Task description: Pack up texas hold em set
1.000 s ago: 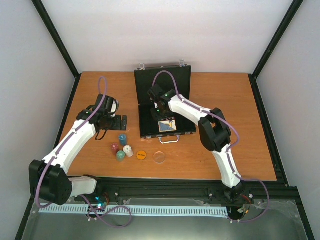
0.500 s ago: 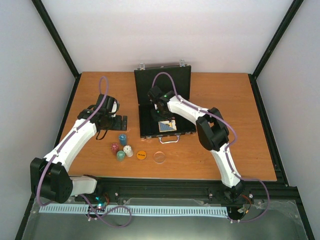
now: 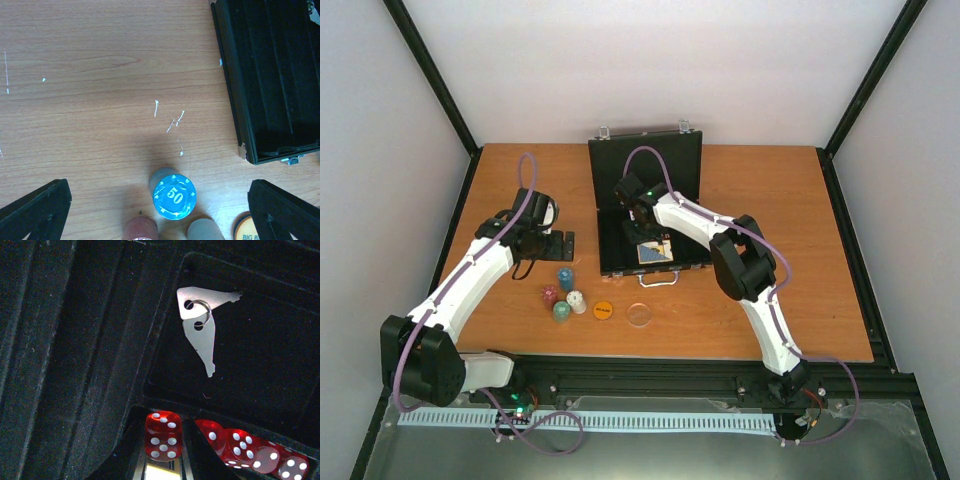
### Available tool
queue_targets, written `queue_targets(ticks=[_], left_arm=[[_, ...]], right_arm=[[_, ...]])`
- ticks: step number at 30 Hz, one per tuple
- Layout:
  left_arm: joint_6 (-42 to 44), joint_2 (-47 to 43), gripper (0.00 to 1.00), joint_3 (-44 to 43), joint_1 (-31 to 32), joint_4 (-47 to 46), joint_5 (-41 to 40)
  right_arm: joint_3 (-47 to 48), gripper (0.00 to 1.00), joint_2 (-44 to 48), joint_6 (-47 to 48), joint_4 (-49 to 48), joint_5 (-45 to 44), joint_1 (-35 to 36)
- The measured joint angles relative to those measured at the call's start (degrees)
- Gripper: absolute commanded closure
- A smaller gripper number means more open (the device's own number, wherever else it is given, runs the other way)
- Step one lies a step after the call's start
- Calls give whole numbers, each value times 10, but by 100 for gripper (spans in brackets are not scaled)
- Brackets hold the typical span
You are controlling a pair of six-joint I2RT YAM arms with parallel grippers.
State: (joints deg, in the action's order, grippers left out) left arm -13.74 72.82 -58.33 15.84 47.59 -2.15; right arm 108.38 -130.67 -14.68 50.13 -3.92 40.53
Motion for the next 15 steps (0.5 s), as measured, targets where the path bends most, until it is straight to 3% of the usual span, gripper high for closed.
queue_targets(ticks=[4,15], left_arm=[[0,0,0,0,0,0,0],[0,0,0,0,0,0,0]], right_arm=[[0,78,0,5,0,0,0],[0,75,24,14,21,2,-1]])
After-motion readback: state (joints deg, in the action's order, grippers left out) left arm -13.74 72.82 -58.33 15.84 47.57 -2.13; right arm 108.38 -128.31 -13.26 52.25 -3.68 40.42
